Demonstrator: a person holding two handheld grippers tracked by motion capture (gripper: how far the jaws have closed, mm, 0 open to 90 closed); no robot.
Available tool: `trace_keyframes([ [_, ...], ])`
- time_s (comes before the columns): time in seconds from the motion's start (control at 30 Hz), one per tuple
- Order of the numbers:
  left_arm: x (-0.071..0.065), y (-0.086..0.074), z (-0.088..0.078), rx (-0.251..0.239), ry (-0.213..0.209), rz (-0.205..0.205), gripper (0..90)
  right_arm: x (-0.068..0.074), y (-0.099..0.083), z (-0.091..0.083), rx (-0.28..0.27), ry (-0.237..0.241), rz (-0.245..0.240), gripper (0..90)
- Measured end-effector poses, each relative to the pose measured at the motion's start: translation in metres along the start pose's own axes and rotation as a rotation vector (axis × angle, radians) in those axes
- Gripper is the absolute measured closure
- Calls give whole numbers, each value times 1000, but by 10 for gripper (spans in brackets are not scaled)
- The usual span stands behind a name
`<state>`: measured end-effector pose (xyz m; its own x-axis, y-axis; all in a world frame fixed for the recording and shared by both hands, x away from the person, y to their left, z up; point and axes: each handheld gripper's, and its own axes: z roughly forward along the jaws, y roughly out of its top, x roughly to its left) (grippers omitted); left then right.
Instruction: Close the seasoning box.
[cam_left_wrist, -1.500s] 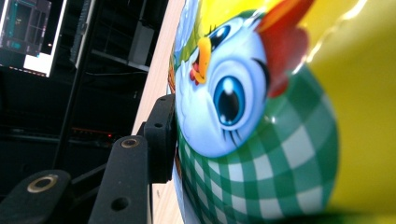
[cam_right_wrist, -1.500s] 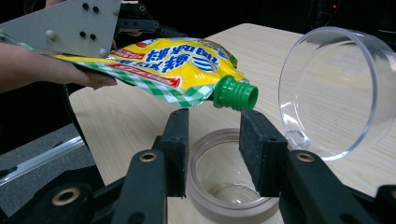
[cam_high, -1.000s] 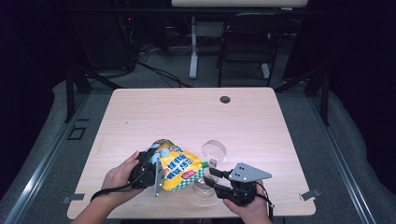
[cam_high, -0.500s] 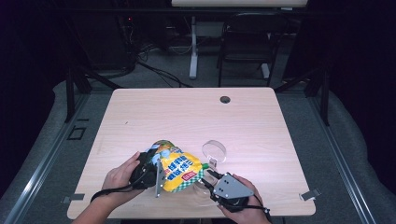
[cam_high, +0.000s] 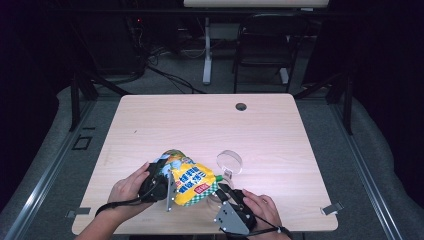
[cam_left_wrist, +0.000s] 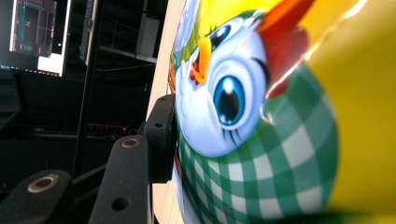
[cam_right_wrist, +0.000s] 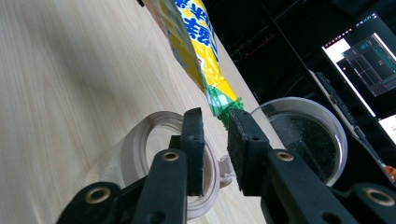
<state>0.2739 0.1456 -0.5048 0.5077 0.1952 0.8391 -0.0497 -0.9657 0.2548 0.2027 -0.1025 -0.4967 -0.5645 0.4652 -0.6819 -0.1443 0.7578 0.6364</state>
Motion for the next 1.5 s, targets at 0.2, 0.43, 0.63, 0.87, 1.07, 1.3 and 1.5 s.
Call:
trace_keyframes([
  [0.2,-4,0,3,5,-6,4,561,3,0,1,-2,-5,-18,785],
  [0.43,-4,2,4,8,-14,7,561,8,1,2,-4,-30,-83,817],
  [0.63,-3,5,3,20,-13,37,562,14,1,5,4,-50,-150,855],
  [0.87,-3,7,2,43,-15,70,562,18,0,6,5,-50,-184,885],
  [1.07,-3,7,3,29,-11,68,562,21,0,5,17,-52,-215,900],
  [1.3,-1,8,2,45,-14,86,563,22,0,5,16,-60,-214,900],
  [1.5,-1,10,2,49,-11,97,563,22,-1,4,18,-67,-198,900],
])
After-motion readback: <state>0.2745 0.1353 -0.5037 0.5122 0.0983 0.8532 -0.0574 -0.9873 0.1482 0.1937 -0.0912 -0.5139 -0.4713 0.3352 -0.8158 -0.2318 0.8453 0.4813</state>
